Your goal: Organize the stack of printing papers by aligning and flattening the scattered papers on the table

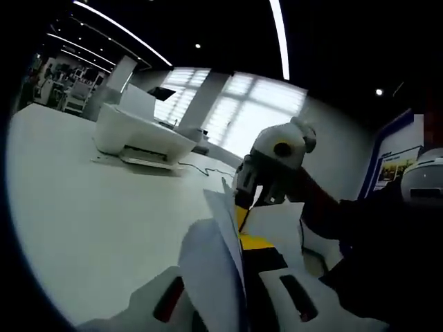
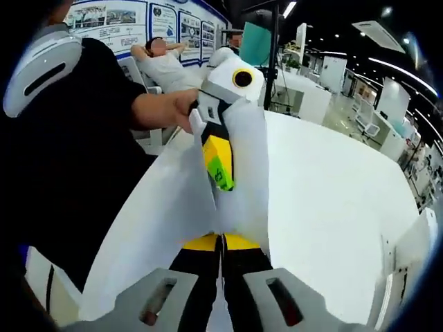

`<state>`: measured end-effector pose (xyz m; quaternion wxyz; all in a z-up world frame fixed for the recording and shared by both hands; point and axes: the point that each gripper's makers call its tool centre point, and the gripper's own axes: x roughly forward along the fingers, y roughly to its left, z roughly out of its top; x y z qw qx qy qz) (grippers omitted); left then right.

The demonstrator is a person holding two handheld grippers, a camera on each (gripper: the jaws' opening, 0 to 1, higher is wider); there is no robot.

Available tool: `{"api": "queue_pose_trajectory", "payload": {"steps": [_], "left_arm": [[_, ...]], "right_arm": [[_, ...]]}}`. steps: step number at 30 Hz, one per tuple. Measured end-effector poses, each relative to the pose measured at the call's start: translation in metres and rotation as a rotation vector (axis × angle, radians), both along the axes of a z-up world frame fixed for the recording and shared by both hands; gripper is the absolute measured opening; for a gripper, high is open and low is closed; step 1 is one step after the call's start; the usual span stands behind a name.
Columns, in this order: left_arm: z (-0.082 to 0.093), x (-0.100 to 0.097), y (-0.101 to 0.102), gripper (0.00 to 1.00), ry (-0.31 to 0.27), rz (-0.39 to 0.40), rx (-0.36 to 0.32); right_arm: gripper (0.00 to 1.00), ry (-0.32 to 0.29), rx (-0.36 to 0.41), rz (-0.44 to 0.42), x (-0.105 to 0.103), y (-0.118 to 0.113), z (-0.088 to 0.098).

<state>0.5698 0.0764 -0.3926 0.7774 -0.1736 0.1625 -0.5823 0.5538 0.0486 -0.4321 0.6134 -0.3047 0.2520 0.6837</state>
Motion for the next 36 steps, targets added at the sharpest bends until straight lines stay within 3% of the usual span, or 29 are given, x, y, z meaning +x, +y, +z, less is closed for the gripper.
{"api": "queue_pose_trajectory", "payload": {"steps": [2, 5, 10, 13, 25, 36], "left_arm": [[0.001, 0.0, 0.0, 0.09, 0.026, -0.005, -0.021], [0.009, -0.005, -0.002, 0.17, 0.138, -0.04, -0.12], [0.011, -0.007, -0.002, 0.23, 0.131, -0.057, -0.132], [0.02, -0.016, -0.004, 0.31, 0.166, -0.108, -0.203], [0.029, -0.034, -0.009, 0.51, 0.11, -0.177, -0.231], [0.016, -0.031, -0.011, 0.4, 0.011, -0.14, -0.114]], "right_arm": [[0.0, -0.002, 0.002, -0.006, 0.001, 0.0, 0.0], [0.0, 0.001, 0.011, -0.016, 0.002, 0.0, -0.001], [0.0, 0.006, 0.017, -0.019, 0.002, 0.001, -0.003], [0.0, 0.01, 0.019, -0.021, 0.002, 0.001, -0.003], [0.0, 0.026, 0.023, -0.043, 0.005, 0.0, -0.004], [0.0, 0.048, 0.019, -0.069, 0.005, 0.002, -0.006]]}}
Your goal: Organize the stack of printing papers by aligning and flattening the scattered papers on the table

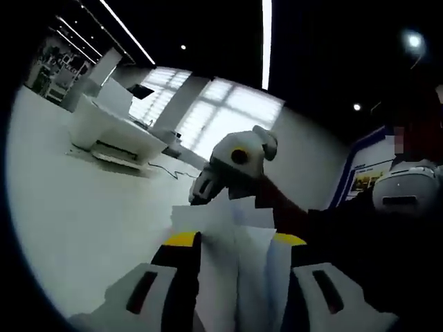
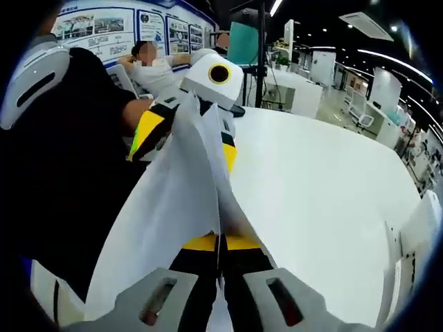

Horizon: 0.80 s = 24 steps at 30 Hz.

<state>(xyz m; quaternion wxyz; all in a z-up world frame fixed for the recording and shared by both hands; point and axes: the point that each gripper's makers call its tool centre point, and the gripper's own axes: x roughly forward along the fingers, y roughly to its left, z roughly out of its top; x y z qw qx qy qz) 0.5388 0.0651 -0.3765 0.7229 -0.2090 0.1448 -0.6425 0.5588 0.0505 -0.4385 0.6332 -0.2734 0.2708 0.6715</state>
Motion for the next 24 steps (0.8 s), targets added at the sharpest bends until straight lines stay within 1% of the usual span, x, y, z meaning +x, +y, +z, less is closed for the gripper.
{"api": "queue_pose_trajectory", "payload": {"steps": [3, 7, 12, 14, 18, 19, 20, 22, 24], "left_arm": [[-0.005, 0.004, 0.001, 0.29, -0.037, 0.024, 0.033], [-0.009, 0.009, 0.003, 0.2, -0.086, 0.057, 0.074], [-0.012, 0.017, 0.008, 0.11, -0.117, 0.114, 0.12], [-0.016, 0.024, 0.012, 0.07, -0.125, 0.151, 0.149], [-0.015, 0.026, 0.016, 0.06, -0.111, 0.166, 0.151], [-0.015, 0.027, 0.017, 0.06, -0.122, 0.177, 0.162], [-0.016, 0.026, 0.017, 0.06, -0.148, 0.18, 0.177], [-0.015, 0.024, 0.018, 0.06, -0.155, 0.183, 0.178], [-0.014, 0.023, 0.019, 0.06, -0.165, 0.186, 0.184]], "right_arm": [[0.0, 0.008, 0.0, -0.007, 0.0, 0.001, 0.0], [0.0, 0.009, -0.009, -0.014, 0.0, 0.0, -0.002], [0.0, 0.015, -0.006, -0.029, 0.0, -0.002, -0.002], [0.0, 0.01, 0.004, -0.025, -0.001, -0.003, 0.0], [0.0, -0.027, 0.037, -0.013, -0.001, -0.002, 0.003], [0.0, -0.034, 0.041, -0.015, 0.0, -0.002, 0.003], [0.0, -0.044, 0.042, -0.02, 0.001, -0.003, 0.004], [0.02, -0.073, 0.055, -0.028, 0.003, -0.005, 0.008], [0.05, -0.101, 0.086, -0.043, 0.005, -0.008, 0.014]]}}
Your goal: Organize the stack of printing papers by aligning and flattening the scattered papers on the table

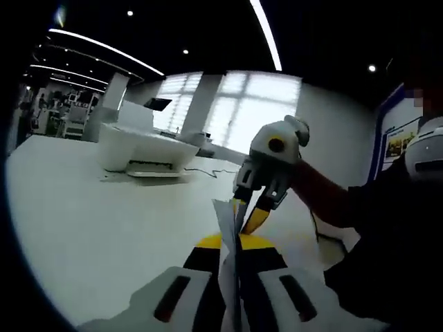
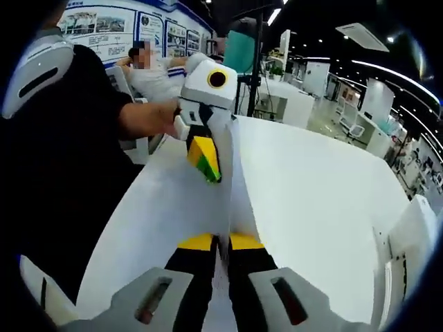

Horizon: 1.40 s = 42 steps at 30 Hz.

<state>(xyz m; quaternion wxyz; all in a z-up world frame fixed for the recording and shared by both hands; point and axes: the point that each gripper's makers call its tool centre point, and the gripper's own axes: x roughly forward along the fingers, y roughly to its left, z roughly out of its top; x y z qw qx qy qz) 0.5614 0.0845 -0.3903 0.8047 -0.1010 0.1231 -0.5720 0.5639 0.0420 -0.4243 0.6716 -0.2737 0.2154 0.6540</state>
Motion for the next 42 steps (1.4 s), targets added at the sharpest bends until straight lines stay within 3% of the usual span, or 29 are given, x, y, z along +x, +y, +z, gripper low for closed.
{"api": "queue_pose_trajectory", "payload": {"steps": [6, 13, 16, 23, 29, 33, 36, 42], "left_arm": [[0.01, -0.001, 0.006, 0.06, -0.066, 0.019, 0.005], [0.023, -0.002, 0.012, 0.06, -0.155, 0.027, 0.008], [0.032, -0.001, 0.016, 0.06, -0.218, 0.028, 0.006], [0.041, -0.002, 0.024, 0.06, -0.27, 0.02, 0.003], [0.052, -0.011, 0.026, 0.06, -0.329, -0.021, -0.032], [0.059, -0.017, 0.026, 0.06, -0.38, -0.043, -0.049], [0.063, -0.022, 0.025, 0.06, -0.4, -0.063, -0.066], [0.069, -0.028, 0.024, 0.06, -0.423, -0.085, -0.096]], "right_arm": [[0.14, -0.088, 0.144, -0.102, 0.008, -0.02, 0.026], [0.22, -0.157, 0.287, -0.276, 0.028, -0.061, 0.051], [0.26, -0.167, 0.303, -0.316, 0.032, -0.077, 0.053], [0.37, -0.182, 0.342, -0.394, 0.042, -0.103, 0.055], [0.5, -0.14, 0.408, -0.46, 0.049, -0.121, 0.048], [0.61, -0.056, 0.5, -0.488, 0.047, -0.129, 0.04], [0.63, -0.036, 0.503, -0.5, 0.046, -0.134, 0.026], [0.63, 0.102, 0.582, -0.474, 0.029, -0.129, 0.007]]}}
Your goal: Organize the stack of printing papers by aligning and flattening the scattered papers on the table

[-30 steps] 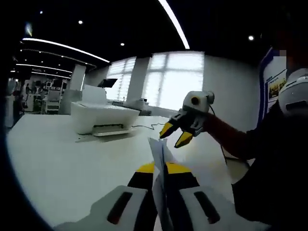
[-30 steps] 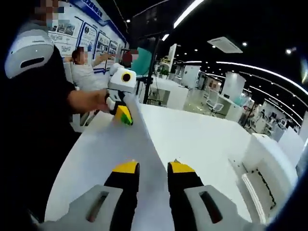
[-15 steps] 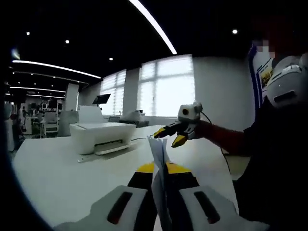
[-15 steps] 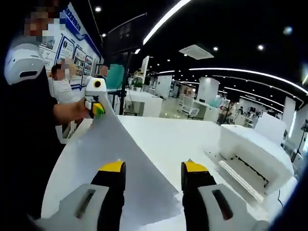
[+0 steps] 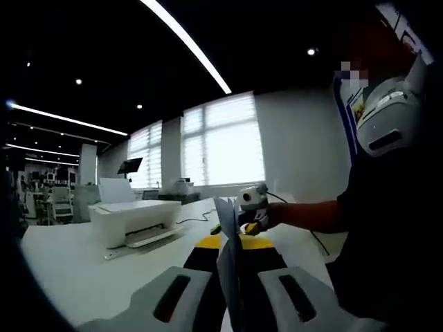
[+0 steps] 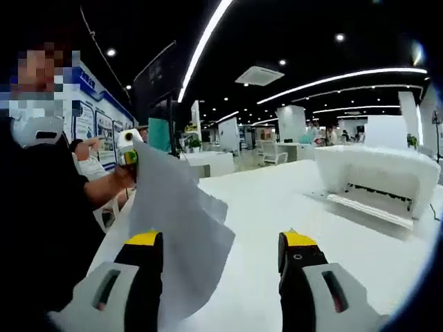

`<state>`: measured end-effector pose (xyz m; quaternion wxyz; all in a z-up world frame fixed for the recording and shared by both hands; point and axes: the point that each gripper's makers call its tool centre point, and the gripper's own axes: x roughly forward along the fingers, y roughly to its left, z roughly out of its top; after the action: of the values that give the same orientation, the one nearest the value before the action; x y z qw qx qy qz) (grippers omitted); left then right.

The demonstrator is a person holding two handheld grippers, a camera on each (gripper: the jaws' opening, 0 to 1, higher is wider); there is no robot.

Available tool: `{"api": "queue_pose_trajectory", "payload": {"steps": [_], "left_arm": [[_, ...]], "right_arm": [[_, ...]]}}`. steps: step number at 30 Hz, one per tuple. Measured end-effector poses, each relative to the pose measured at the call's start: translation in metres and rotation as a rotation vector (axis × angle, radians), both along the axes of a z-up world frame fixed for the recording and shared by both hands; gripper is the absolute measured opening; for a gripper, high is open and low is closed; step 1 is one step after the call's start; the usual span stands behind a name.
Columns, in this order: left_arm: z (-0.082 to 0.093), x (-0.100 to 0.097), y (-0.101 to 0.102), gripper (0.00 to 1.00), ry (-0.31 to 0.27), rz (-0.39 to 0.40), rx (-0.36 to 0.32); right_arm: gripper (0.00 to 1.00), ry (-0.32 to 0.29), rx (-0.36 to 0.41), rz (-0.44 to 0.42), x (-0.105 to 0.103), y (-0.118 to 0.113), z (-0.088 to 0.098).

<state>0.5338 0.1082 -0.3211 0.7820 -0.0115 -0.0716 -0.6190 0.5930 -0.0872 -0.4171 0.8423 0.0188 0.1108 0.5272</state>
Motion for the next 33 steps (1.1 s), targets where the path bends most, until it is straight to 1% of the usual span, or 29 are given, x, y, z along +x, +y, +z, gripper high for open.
{"api": "queue_pose_trajectory", "payload": {"steps": [2, 3, 5, 8, 10, 11, 12, 14, 15, 16, 19, 21, 23, 25, 29, 31, 33], "left_arm": [[0.002, -0.002, 0.0, 0.06, -0.007, -0.007, -0.009], [0.005, -0.004, 0.0, 0.06, -0.016, -0.016, -0.024], [0.007, -0.006, -0.001, 0.06, -0.017, -0.025, -0.031], [0.01, -0.009, -0.001, 0.06, -0.02, -0.039, -0.055], [0.011, -0.009, 0.0, 0.06, -0.016, -0.042, -0.064], [0.011, -0.009, 0.0, 0.06, -0.014, -0.042, -0.066], [0.01, -0.009, 0.0, 0.06, -0.011, -0.044, -0.065], [0.009, -0.008, 0.0, 0.06, -0.012, -0.039, -0.063], [0.008, -0.008, 0.001, 0.06, -0.009, -0.034, -0.061], [0.007, -0.007, 0.001, 0.06, -0.006, -0.031, -0.06], [0.01, -0.004, 0.007, 0.06, 0.006, -0.021, -0.083], [0.012, -0.004, 0.007, 0.06, 0.008, -0.015, -0.088], [0.016, -0.003, 0.007, 0.06, 0.006, -0.01, -0.094], [0.022, -0.002, 0.007, 0.06, 0.002, -0.007, -0.107], [0.034, 0.004, 0.007, 0.06, -0.021, 0.018, -0.117], [0.039, 0.009, 0.007, 0.06, -0.039, 0.037, -0.118], [0.042, 0.012, 0.006, 0.07, -0.041, 0.044, -0.118]], "right_arm": [[0.63, 0.031, 0.036, 0.044, -0.011, 0.005, -0.004], [0.61, 0.047, 0.048, 0.067, -0.018, 0.008, -0.006], [0.59, 0.07, 0.057, 0.093, -0.024, 0.012, -0.011], [0.48, 0.111, 0.059, 0.143, -0.037, 0.02, -0.018], [0.37, 0.121, 0.056, 0.164, -0.042, 0.024, -0.02], [0.29, 0.124, 0.056, 0.166, -0.043, 0.025, -0.021], [0.17, 0.139, 0.059, 0.176, -0.046, 0.026, -0.021], [0.03, 0.144, 0.069, 0.189, -0.049, 0.028, -0.02], [0.0, 0.135, 0.075, 0.2, -0.052, 0.029, -0.019], [0.0, 0.121, 0.081, 0.214, -0.055, 0.029, -0.016], [0.0, 0.111, 0.094, 0.208, -0.06, 0.032, -0.012], [0.0, 0.084, 0.087, 0.203, -0.062, 0.033, -0.007], [0.0, 0.048, 0.072, 0.186, -0.061, 0.031, -0.001], [0.0, 0.001, 0.06, 0.168, -0.059, 0.029, 0.009], [0.0, -0.107, 0.054, 0.093, -0.05, 0.019, 0.041], [0.0, -0.15, 0.037, 0.069, -0.048, 0.015, 0.052], [0.0, -0.176, 0.017, 0.056, -0.047, 0.013, 0.057]]}}
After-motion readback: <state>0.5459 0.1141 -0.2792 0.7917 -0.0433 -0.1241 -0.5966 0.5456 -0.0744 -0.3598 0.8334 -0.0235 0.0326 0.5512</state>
